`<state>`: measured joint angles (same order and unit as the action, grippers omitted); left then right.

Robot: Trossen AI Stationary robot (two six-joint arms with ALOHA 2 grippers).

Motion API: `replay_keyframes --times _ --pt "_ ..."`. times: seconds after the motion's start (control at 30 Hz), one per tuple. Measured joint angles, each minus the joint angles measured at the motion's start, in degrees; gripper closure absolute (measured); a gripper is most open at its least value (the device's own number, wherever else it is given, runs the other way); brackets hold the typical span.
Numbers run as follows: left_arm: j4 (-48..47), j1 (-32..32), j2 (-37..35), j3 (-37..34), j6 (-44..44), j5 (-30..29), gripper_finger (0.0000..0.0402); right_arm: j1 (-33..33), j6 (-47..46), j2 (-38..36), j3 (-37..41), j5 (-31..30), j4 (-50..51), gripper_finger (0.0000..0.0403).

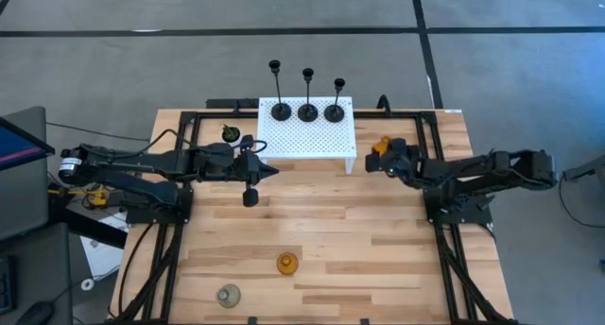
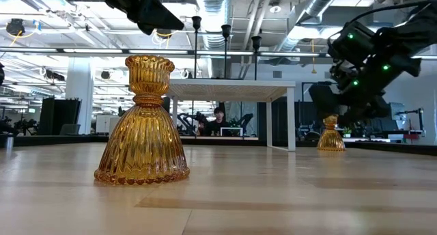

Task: Pick & Place candle stick holders
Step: Put the top yellow glass candle holder on the shelf

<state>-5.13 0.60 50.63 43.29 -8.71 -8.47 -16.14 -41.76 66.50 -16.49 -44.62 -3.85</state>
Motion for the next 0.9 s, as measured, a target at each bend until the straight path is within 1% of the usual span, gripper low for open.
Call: replay_keyframes --times 0.1,0.23,0.4,0.5,0.6,0.77,0.9 --pt "0.0 0.0 0.0 0.0 0.0 0.0 0.0394 -1.4 1.7 0.0 0.0 0.1 -1.9 0.0082" --pt "0.0 0.0 0.0 0.0 0.0 0.0 0.0394 -2.9 1.7 0.1 0.0 1.9 -1.8 0.0085" --pt "0.0 0.0 0.0 0.0 0.0 0.0 0.0394 -5.0 1.8 2.2 0.0 2.5 -2.5 0.0085" --pt "0.0 0.0 0.0 0.0 0.0 0.0 0.0394 -7.0 1.8 4.9 0.0 4.3 -4.5 0.0085" --pt "0.0 0.0 0.0 0.0 0.0 0.0 0.0394 -9.0 3.6 8.9 0.0 7.2 -8.9 0.0085" --pt "0.0 0.0 0.0 0.0 0.0 0.0 0.0394 -10.2 4.3 15.1 0.0 7.3 -14.7 0.0086" --pt "0.0 0.0 0.0 0.0 0.0 0.0 0.0394 -10.1 4.3 17.5 0.0 7.2 -16.7 0.0095"
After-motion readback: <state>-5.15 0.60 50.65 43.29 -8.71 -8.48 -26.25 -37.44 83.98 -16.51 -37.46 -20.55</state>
